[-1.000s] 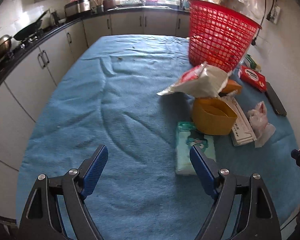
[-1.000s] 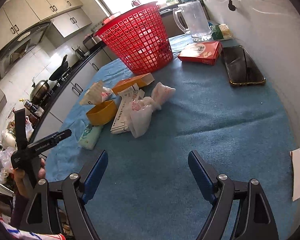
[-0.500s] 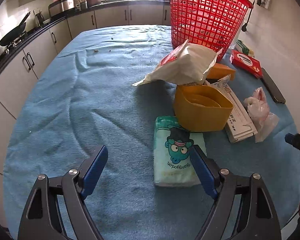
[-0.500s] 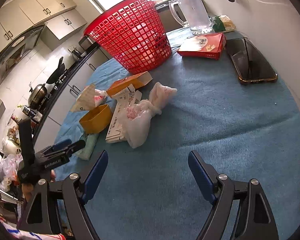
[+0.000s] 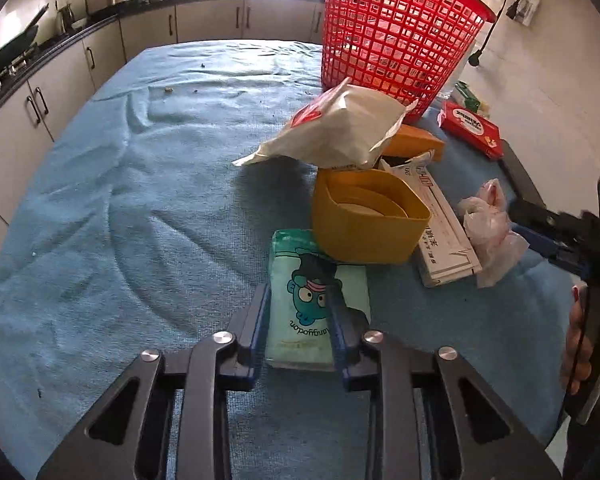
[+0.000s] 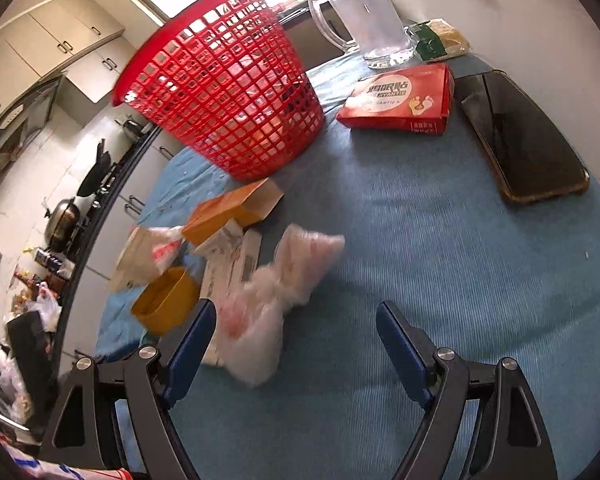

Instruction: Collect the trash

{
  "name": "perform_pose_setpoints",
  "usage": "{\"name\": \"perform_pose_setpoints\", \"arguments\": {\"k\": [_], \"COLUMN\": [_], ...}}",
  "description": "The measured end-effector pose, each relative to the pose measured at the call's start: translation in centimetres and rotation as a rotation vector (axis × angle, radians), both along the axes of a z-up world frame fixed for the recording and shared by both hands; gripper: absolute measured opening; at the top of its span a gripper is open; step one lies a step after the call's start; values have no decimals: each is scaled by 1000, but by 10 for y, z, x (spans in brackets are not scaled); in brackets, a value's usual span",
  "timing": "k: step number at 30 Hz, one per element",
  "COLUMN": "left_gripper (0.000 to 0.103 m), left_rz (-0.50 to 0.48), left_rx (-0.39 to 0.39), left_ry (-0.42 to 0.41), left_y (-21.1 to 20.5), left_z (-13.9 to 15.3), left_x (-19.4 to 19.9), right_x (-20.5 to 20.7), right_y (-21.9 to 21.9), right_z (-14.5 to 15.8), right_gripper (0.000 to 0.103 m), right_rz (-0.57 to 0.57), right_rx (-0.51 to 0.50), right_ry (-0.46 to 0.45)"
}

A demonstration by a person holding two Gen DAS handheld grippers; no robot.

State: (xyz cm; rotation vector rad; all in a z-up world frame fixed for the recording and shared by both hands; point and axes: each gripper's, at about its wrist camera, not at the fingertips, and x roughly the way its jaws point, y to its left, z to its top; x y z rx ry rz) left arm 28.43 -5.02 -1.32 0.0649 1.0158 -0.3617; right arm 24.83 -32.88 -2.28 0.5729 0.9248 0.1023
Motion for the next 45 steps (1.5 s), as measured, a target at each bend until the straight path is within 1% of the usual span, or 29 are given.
{"name": "perform_pose_setpoints", "arguments": {"k": [1,4,6,8,9,13,14,17,21,22,33,39,45], "left_gripper": [22,13,7,5,1,1,1,0,0,0,0,0,0], "left_rz": [2,4,8,13,20,36,41,56,79,84,120,128,116], "left_rx": [12,36,31,13,6,-18,-23,-37,-48,-51,-69,-85,-83], "left_ry": [-11,-39,-44,-42,-43,-48,-49,-58,-69,-74,-114,-142,-184], "left_y": [-2,-3,0,5,8,20,24,33,44,47,70,77,76], "left_z": [1,3,5,9,11,17,19,24,29,32,48,61,79], "left_x": [-1,-5,-8,-10,-11,-16,-17,-23,-28,-30,-56,-68,-75], "right_x": [4,15,19,22,23,19,17,10,-4,-8,-47,-58,-66], "right_y": [1,7,11,13,13,16,16,14,16,16,14,16,24], "right_z": [-1,-3,-3,-5,-5,1,2,8,18,20,44,55,69], "right_gripper": [86,84,73,39,36,29,21,19,17,14,14,14,14], "right_rz": [1,10,19,30,47,55,55,55,60,62,68,71,87], "right_rx": [-8,-33,-45,-49,-29,-59,-58,-55,-96,-101,-110,-115,-135], "right_ry": [4,18,17,26,21,5,-1,-18,-44,-49,-111,-140,-174]}}
